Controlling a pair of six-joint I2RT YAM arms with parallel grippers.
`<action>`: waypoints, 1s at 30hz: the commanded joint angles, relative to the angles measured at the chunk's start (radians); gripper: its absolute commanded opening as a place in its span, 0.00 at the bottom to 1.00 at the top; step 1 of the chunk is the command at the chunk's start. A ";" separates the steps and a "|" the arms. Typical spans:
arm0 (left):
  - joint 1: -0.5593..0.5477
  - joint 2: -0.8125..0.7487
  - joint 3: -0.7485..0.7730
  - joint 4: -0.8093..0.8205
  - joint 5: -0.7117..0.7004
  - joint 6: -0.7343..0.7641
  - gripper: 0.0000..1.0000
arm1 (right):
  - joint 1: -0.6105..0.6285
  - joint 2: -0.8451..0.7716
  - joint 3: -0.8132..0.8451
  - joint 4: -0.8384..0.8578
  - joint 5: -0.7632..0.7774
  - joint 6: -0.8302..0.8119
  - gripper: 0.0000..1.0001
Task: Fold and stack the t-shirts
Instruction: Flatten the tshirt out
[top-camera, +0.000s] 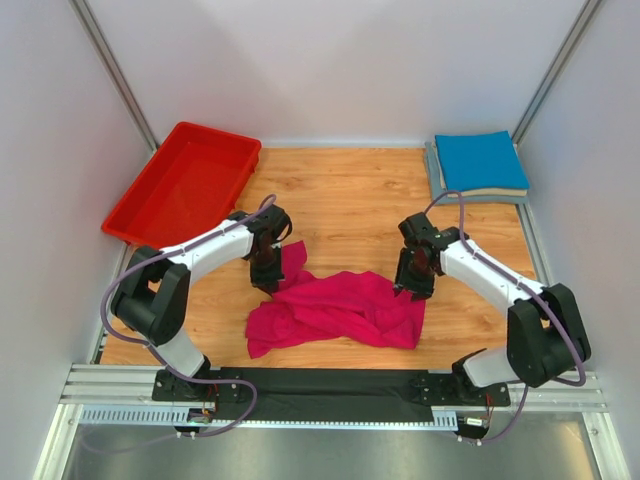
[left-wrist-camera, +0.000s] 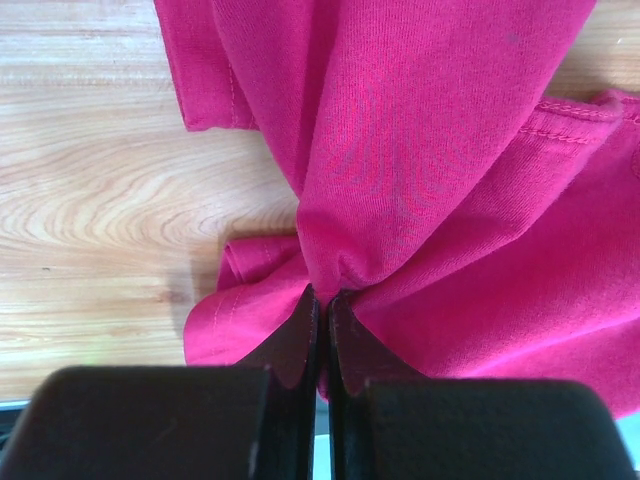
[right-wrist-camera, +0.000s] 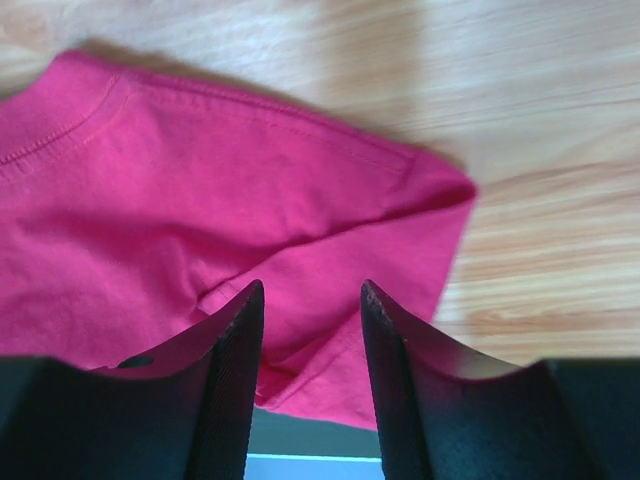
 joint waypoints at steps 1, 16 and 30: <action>-0.001 -0.026 0.002 0.014 0.010 -0.005 0.00 | 0.043 -0.021 -0.052 0.112 -0.097 0.069 0.46; -0.004 -0.006 0.016 0.017 0.013 -0.004 0.00 | 0.181 0.196 0.041 0.007 -0.082 0.402 0.47; -0.010 -0.001 0.027 0.020 0.007 -0.002 0.00 | 0.181 0.262 0.055 -0.062 0.012 0.454 0.38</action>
